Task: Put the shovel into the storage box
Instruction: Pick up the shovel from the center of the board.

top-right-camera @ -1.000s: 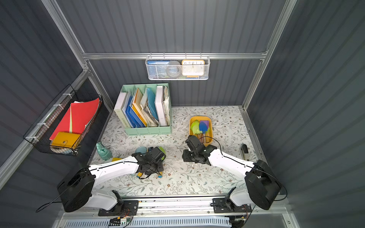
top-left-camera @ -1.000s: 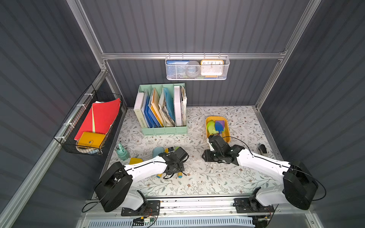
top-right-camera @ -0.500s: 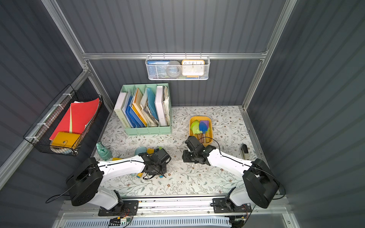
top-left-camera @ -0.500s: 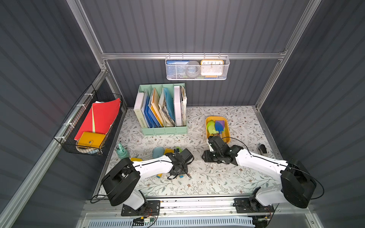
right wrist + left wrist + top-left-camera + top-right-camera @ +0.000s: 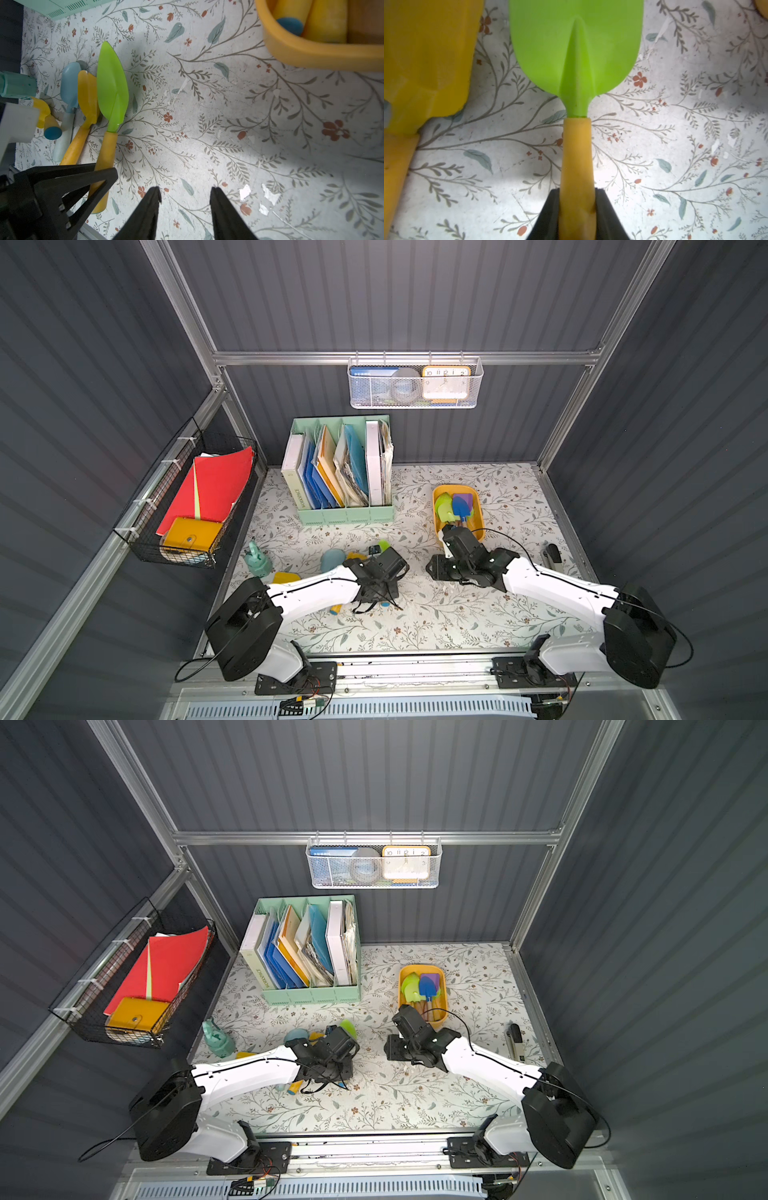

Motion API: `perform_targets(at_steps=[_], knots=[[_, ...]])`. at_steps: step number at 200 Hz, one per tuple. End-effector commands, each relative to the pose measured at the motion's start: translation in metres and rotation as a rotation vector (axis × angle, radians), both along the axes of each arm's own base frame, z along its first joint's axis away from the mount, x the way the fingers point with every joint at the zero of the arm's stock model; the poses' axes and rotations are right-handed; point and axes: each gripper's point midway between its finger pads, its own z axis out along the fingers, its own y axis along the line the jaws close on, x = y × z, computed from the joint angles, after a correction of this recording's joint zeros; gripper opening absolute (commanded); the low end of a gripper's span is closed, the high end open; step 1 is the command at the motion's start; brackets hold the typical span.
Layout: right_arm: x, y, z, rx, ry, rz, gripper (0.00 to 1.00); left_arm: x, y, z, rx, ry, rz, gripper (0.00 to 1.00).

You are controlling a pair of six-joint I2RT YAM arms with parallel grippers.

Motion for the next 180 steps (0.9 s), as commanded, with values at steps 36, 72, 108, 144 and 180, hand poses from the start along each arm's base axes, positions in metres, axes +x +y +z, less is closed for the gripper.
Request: perform_targets(at_steps=[36,72,108,144,180], knots=[[0.005,-0.001,0.029,0.214,-0.042,-0.042,0.54,0.015,-0.033,0.051,-0.194,-0.127,-0.066,0.09],[0.006,-0.001,0.061,0.417,-0.099,-0.042,0.61,0.026,-0.05,0.082,-0.288,-0.204,-0.115,0.09],[0.005,0.002,0.081,0.551,-0.165,-0.033,0.68,0.03,-0.061,0.106,-0.42,-0.256,-0.138,0.09],[0.007,0.003,0.094,0.666,-0.191,-0.02,0.68,0.029,-0.066,0.129,-0.524,-0.302,-0.163,0.08],[0.007,0.01,0.114,0.795,-0.217,0.03,0.64,0.023,-0.073,0.154,-0.654,-0.355,-0.217,0.06]])
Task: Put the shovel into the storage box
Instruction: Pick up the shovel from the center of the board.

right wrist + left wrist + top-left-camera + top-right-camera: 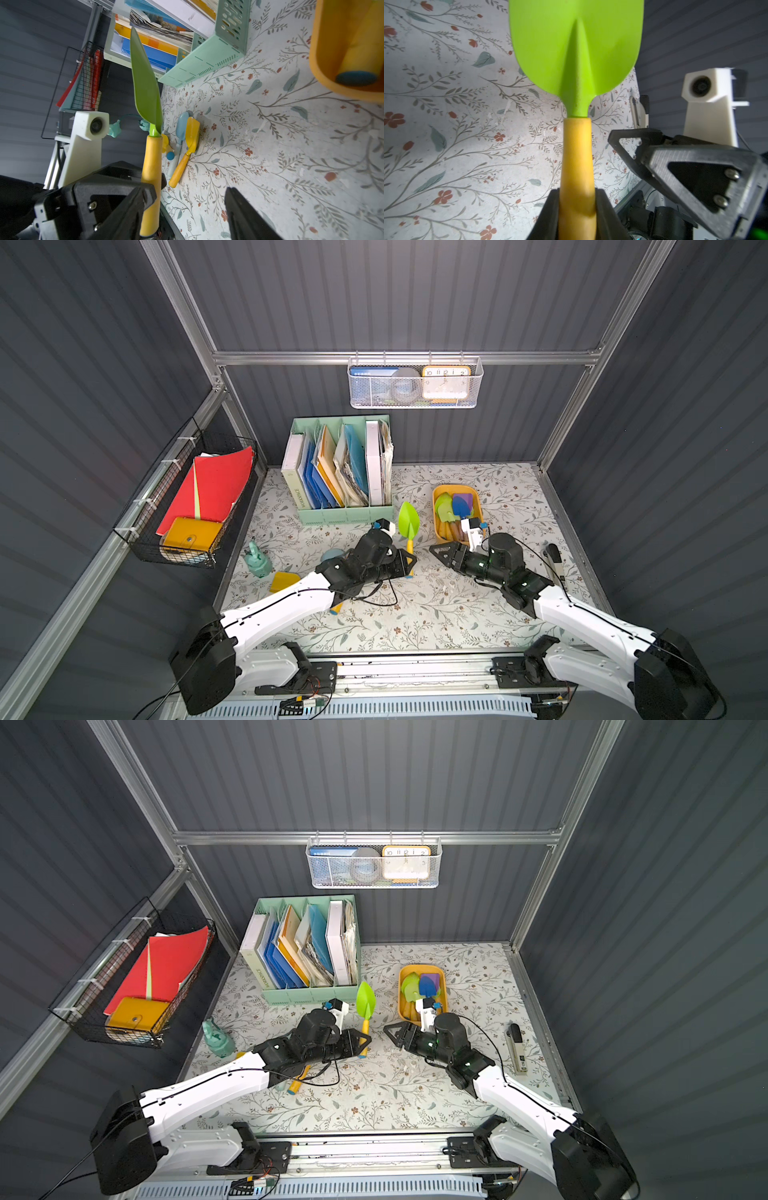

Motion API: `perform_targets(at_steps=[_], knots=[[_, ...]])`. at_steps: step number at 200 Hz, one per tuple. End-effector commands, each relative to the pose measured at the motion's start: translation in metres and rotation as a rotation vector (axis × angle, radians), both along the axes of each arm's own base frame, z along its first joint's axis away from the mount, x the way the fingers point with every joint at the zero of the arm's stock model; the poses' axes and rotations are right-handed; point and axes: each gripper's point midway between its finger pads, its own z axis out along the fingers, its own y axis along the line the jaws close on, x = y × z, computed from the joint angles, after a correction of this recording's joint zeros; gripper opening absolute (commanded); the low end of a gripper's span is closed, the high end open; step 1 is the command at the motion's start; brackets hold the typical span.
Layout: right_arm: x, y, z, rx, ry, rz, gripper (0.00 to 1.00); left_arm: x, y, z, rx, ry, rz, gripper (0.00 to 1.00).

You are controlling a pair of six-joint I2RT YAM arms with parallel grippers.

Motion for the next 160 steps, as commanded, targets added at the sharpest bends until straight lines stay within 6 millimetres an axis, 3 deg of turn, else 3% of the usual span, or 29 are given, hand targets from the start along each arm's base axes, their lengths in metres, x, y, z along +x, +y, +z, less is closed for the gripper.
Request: perform_targets(at_steps=[1,109,120,160], knots=[[-0.001,0.011,0.033,0.138,-0.078,0.062,0.64,-0.004,-0.01,0.027,-0.114,-0.074,-0.068,0.06],[-0.018,0.037,0.079,0.328,-0.161,0.279,0.54,-0.025,-0.031,0.07,-0.333,-0.191,-0.244,0.04],[-0.015,0.039,0.072,0.325,-0.14,0.278,0.52,-0.027,-0.032,0.072,-0.347,-0.203,-0.26,0.04],[-0.018,0.04,0.081,0.348,-0.161,0.299,0.44,-0.032,-0.035,0.075,-0.374,-0.21,-0.294,0.04]])
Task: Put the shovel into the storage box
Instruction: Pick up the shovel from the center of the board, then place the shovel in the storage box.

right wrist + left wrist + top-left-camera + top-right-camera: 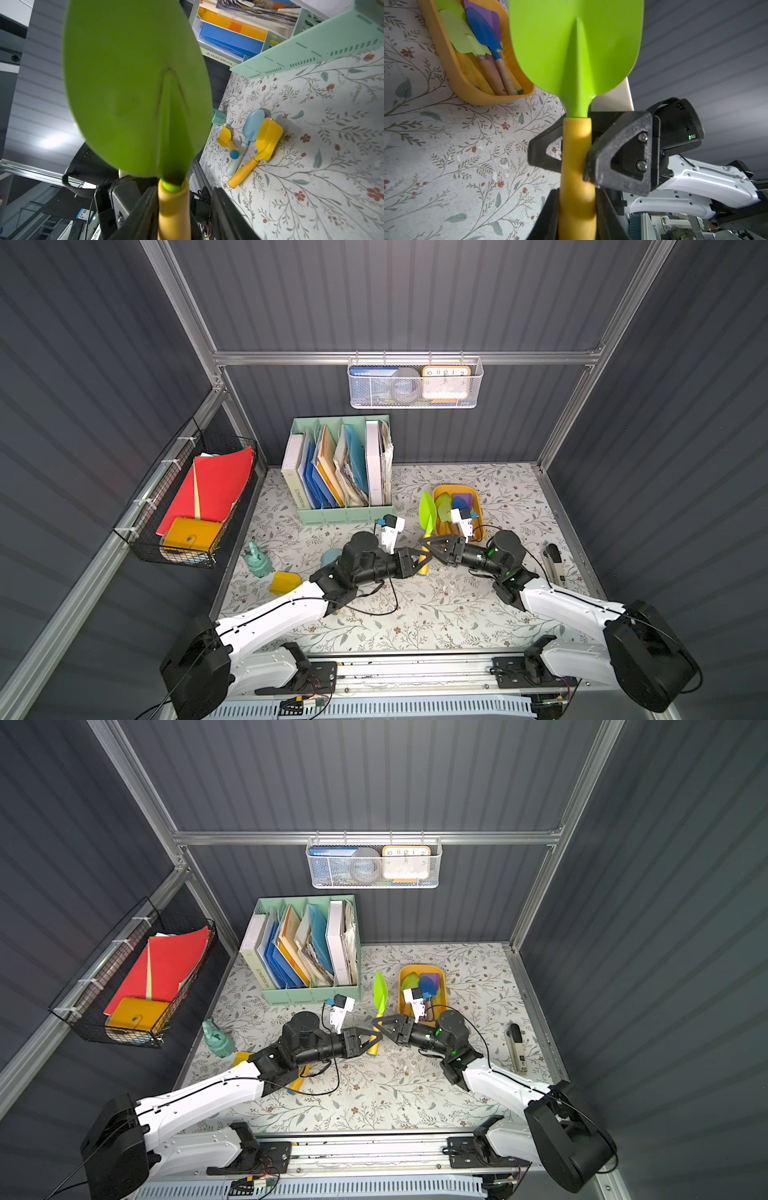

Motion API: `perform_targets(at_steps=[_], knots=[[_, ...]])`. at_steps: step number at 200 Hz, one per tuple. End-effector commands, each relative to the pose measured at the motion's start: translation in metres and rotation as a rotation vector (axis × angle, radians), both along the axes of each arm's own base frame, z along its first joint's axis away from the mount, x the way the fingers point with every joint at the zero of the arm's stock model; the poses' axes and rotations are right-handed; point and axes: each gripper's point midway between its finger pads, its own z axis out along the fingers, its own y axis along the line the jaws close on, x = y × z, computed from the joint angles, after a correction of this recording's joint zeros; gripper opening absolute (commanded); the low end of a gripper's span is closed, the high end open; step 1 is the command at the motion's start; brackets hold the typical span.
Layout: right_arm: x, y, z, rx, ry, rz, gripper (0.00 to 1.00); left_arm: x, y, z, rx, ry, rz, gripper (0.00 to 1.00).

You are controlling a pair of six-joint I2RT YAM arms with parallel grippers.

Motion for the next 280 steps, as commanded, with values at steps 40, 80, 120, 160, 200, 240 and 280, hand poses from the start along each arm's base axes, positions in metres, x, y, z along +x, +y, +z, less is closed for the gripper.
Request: perform_targets(at_steps=[40,80,120,160,200,240,280], knots=[[-0.006,0.002,0.025,0.057,-0.073,0.041,0.35,-0.011,-0.004,0.018,-0.078,-0.064,-0.068,0.03],[-0.003,0.0,0.029,0.057,-0.095,0.012,0.2,-0.01,-0.001,0.015,-0.074,-0.057,-0.053,0.14],[0.006,-0.013,0.027,-0.011,-0.095,-0.089,0.17,-0.005,0.01,0.005,-0.028,-0.034,0.019,0.55],[0.021,-0.038,0.005,-0.238,-0.029,-0.207,0.17,0.006,0.031,-0.01,0.055,-0.008,0.141,0.64],[0.04,-0.071,-0.01,-0.398,0.044,-0.326,0.17,0.017,0.052,-0.038,0.196,0.058,0.26,0.65],[0.056,-0.092,-0.024,-0.553,0.099,-0.384,0.17,0.02,0.062,-0.052,0.264,0.093,0.315,0.65],[0.077,-0.117,-0.037,-0.732,0.132,-0.453,0.17,0.02,0.066,-0.062,0.288,0.114,0.33,0.65]])
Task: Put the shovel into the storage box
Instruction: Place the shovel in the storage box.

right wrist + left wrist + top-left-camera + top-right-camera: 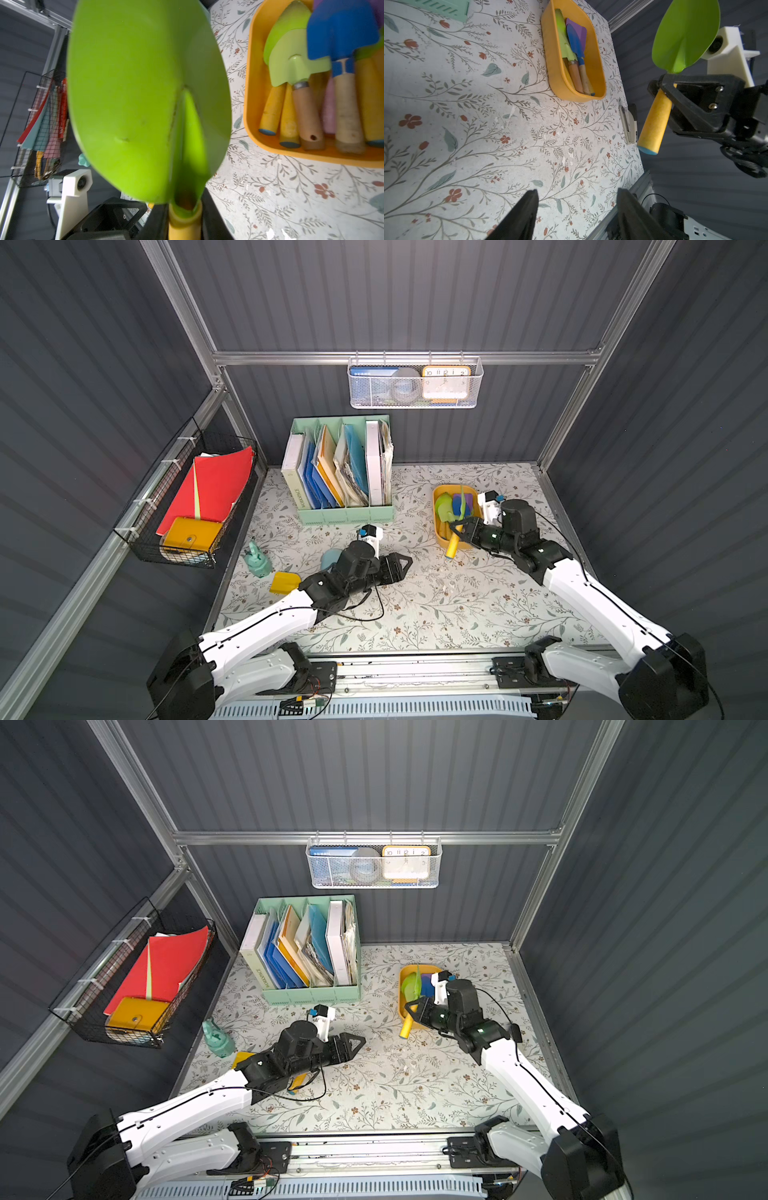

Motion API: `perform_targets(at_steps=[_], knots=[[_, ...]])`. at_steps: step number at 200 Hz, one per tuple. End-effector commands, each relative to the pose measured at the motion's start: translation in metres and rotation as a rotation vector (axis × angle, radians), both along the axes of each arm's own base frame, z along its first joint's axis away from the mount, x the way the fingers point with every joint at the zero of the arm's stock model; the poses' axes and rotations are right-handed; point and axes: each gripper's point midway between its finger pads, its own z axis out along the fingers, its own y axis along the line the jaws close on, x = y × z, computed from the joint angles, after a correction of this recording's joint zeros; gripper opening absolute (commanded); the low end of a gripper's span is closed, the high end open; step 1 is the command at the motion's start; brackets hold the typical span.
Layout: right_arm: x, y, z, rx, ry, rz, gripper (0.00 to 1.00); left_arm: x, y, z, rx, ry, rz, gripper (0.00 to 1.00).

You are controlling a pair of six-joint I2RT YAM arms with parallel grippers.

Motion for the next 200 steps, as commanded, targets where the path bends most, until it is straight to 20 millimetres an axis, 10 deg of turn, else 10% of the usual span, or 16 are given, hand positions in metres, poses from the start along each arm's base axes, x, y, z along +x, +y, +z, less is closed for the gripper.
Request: perform_targets(at_steps=[1,85,200], knots=[[0.009,-0.023,-0.012,-0.16,0.029,-0.047,0.17,0.004,0.006,-0.004,0.032,0.015,0.037,0.65],[0.067,-0.066,-0.042,-0.523,0.137,-0.148,0.19,0.004,0.012,-0.031,0.095,0.096,0.071,0.65],[0.115,-0.069,-0.103,-0.77,0.302,-0.066,0.21,0.004,0.021,-0.04,0.13,0.129,0.107,0.65]])
